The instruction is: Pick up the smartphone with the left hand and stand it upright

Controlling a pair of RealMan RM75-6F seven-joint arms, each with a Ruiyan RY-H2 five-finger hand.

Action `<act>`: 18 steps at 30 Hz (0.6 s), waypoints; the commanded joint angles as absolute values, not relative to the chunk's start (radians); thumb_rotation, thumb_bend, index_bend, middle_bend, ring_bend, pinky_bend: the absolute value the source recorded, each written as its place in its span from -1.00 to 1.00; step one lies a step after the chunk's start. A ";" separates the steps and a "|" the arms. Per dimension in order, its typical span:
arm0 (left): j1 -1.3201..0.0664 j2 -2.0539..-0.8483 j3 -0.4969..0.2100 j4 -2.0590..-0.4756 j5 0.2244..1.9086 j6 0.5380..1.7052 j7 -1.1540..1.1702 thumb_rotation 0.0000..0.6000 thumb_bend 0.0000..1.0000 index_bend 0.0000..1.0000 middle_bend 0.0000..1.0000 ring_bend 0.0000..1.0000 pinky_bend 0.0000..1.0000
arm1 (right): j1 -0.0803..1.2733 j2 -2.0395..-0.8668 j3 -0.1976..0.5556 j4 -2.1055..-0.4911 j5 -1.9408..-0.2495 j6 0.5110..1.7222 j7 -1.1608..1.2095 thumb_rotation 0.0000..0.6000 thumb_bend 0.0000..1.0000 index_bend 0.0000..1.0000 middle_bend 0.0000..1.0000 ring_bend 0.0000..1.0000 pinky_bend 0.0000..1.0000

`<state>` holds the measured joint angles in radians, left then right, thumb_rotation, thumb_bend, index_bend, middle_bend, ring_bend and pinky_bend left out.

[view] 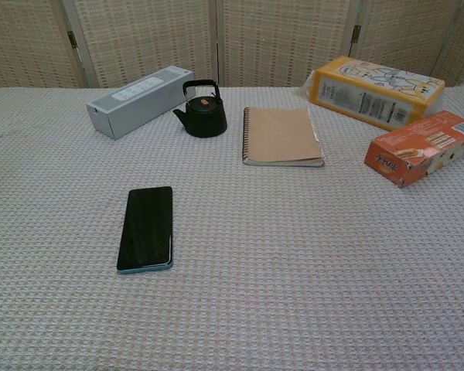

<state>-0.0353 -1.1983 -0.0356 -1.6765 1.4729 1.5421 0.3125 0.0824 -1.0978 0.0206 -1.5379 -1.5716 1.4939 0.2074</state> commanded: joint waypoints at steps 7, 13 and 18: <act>-0.033 -1.188 -0.037 -1.693 1.445 1.528 0.326 1.00 -0.35 -0.59 -0.93 -0.97 -0.65 | 0.091 -1.103 0.022 -1.533 -1.589 1.494 0.212 1.00 -0.41 -0.55 -0.62 -0.71 -0.64; -0.050 -1.192 -0.041 -1.658 1.483 1.527 0.285 1.00 -0.35 -0.58 -0.93 -0.97 -0.65 | 0.089 -1.103 0.022 -1.530 -1.592 1.500 0.218 1.00 -0.41 -0.55 -0.62 -0.71 -0.64; -0.135 -1.192 -0.052 -1.566 1.580 1.467 0.195 1.00 -0.35 -0.57 -0.93 -0.96 -0.65 | 0.090 -1.090 0.024 -1.540 -1.598 1.504 0.207 1.00 -0.41 -0.55 -0.62 -0.71 -0.64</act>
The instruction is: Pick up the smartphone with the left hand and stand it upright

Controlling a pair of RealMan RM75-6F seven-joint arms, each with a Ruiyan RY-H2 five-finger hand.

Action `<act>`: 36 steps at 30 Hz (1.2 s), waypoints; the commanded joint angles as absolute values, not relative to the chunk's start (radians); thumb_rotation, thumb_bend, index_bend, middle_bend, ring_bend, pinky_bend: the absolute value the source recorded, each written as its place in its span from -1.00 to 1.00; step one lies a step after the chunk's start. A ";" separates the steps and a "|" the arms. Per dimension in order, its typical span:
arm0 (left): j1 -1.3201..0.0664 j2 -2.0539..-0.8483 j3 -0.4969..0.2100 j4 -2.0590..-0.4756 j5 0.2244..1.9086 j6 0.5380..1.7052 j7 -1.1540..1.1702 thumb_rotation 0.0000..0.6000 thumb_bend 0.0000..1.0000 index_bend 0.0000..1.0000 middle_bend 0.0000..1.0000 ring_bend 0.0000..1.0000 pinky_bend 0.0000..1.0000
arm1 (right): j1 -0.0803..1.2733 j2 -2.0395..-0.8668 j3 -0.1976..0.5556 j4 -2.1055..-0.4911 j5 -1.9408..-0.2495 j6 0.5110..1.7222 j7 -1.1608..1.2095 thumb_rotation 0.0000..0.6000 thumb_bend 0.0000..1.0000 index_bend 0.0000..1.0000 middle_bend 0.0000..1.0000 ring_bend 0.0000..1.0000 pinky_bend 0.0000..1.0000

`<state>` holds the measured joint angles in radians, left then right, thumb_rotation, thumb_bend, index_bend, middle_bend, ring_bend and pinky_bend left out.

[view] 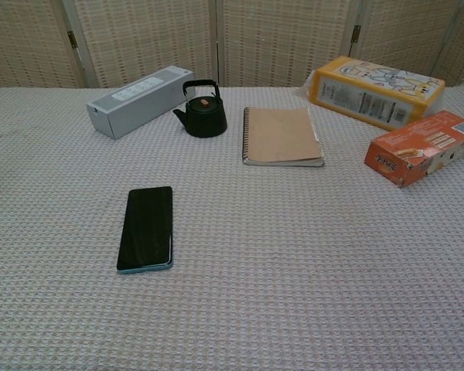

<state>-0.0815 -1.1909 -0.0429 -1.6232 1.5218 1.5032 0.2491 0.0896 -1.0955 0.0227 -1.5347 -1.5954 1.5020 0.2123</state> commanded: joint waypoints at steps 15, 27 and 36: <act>-0.480 -1.289 -0.039 -1.229 1.877 1.292 -0.028 1.00 -0.35 -0.55 -0.92 -0.93 -0.65 | 0.078 -1.063 0.020 -1.603 -1.605 1.521 0.141 1.00 -0.41 -0.55 -0.62 -0.71 -0.64; -0.699 -1.295 0.018 -1.310 1.964 1.047 0.065 1.00 -0.35 -0.71 -0.95 -0.93 -0.65 | 0.069 -1.052 0.018 -1.636 -1.595 1.519 0.109 1.00 -0.41 -0.55 -0.62 -0.71 -0.64; -0.810 -1.278 -0.030 -1.465 1.816 0.776 0.210 1.00 0.08 -0.82 -0.96 -0.93 -0.65 | 0.067 -1.050 0.020 -1.633 -1.591 1.517 0.114 1.00 -0.41 -0.55 -0.62 -0.71 -0.64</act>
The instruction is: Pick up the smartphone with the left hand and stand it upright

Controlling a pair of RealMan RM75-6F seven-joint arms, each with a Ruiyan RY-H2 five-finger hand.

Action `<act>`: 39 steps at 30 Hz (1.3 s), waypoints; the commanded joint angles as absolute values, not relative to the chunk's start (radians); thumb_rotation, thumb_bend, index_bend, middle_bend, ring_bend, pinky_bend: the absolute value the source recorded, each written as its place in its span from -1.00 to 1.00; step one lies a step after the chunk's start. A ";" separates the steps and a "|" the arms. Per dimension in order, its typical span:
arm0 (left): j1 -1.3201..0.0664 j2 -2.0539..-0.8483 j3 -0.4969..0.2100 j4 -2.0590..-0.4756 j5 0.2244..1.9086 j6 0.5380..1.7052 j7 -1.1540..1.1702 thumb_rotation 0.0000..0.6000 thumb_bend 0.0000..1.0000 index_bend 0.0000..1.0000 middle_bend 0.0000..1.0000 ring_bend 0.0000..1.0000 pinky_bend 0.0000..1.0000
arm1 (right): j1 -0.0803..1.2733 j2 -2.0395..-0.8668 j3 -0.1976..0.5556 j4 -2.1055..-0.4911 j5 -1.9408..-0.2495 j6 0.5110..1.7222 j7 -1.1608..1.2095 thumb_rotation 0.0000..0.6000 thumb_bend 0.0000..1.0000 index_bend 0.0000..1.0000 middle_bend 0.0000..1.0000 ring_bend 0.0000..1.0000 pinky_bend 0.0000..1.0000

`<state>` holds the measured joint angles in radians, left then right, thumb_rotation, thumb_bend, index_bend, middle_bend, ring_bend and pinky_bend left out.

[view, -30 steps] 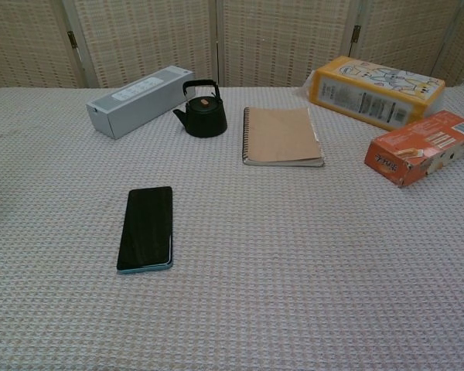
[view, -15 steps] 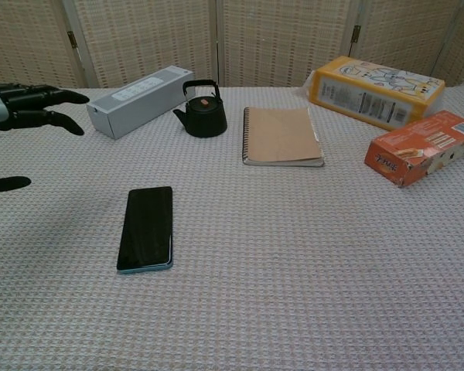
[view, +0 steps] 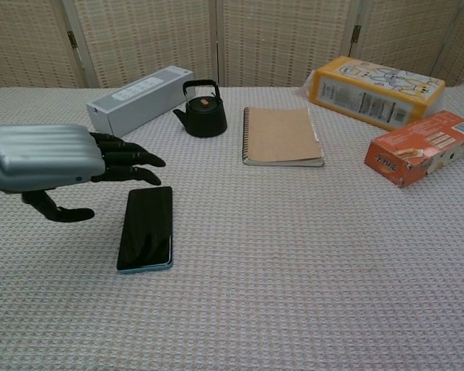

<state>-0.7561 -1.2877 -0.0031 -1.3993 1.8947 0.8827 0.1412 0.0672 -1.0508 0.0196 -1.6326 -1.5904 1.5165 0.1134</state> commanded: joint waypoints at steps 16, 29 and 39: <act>-0.945 -1.292 -0.107 -1.581 1.424 0.476 0.420 1.00 0.81 -0.77 -0.91 -0.93 -0.65 | 0.061 -1.055 0.021 -1.610 -1.581 1.514 0.139 1.00 -0.41 -0.55 -0.62 -0.71 -0.64; -1.034 -1.386 -0.057 -1.495 1.173 0.469 0.556 1.00 0.81 -0.66 -0.76 -0.93 -0.65 | 0.053 -1.062 0.021 -1.588 -1.573 1.518 0.163 1.00 -0.41 -0.55 -0.62 -0.71 -0.64; -1.067 -1.388 0.001 -1.495 1.060 0.524 0.608 1.00 0.81 -0.58 -0.64 -0.89 -0.66 | 0.050 -1.063 0.021 -1.590 -1.576 1.520 0.159 1.00 -0.41 -0.55 -0.62 -0.71 -0.64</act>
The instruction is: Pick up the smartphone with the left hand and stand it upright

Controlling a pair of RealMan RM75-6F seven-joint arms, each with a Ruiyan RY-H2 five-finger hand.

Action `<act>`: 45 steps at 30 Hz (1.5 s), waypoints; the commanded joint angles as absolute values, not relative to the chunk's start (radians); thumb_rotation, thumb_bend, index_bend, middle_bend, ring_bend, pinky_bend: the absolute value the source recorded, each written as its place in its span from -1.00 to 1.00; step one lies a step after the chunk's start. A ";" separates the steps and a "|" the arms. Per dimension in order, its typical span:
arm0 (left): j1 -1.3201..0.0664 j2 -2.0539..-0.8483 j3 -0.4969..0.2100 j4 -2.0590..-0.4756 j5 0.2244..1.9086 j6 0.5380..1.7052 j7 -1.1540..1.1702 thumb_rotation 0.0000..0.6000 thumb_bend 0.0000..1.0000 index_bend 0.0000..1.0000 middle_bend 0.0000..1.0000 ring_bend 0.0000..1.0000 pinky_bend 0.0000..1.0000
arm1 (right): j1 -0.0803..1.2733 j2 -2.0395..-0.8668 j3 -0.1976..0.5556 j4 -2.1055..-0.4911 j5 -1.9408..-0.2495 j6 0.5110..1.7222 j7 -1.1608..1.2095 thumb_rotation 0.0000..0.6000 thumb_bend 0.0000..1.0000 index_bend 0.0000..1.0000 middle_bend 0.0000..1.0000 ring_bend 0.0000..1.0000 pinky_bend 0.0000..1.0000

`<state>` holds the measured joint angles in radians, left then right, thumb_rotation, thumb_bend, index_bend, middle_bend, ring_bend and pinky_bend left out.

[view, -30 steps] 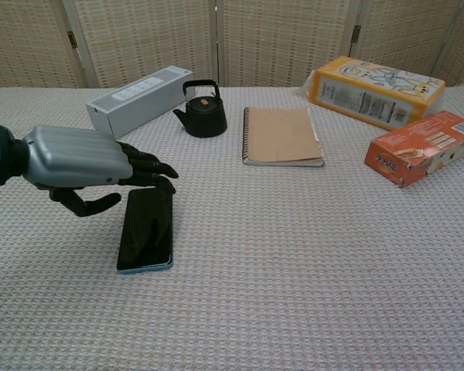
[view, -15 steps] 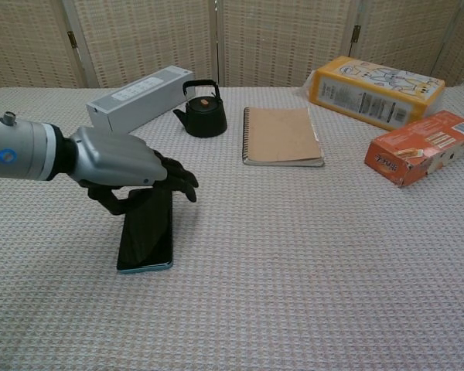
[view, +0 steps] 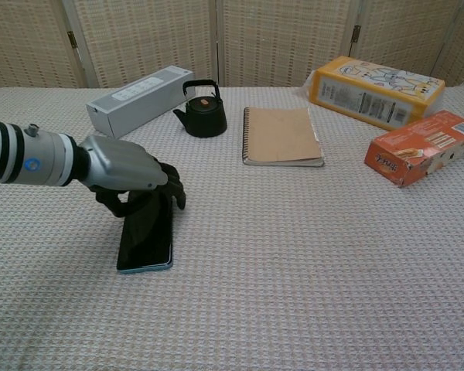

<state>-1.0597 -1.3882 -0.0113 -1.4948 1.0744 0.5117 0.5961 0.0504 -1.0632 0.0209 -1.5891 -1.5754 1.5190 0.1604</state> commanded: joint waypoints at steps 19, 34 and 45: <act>-1.047 -1.280 0.114 -1.577 0.926 0.632 0.601 1.00 0.81 -0.53 -0.50 -0.82 -0.66 | 0.044 -1.059 0.020 -1.604 -1.591 1.533 0.149 1.00 -0.41 -0.55 -0.62 -0.71 -0.64; -0.830 -1.276 0.120 -1.596 1.414 0.980 0.389 1.00 -0.49 -0.71 -0.72 -0.82 -0.66 | 0.055 -1.058 0.021 -1.611 -1.592 1.516 0.140 1.00 -0.41 -0.55 -0.62 -0.71 -0.64; -0.794 -1.325 0.135 -1.582 1.445 0.937 0.458 1.00 -0.49 -0.57 -0.75 -0.82 -0.66 | 0.059 -1.062 0.019 -1.607 -1.596 1.511 0.142 1.00 -0.41 -0.55 -0.62 -0.71 -0.64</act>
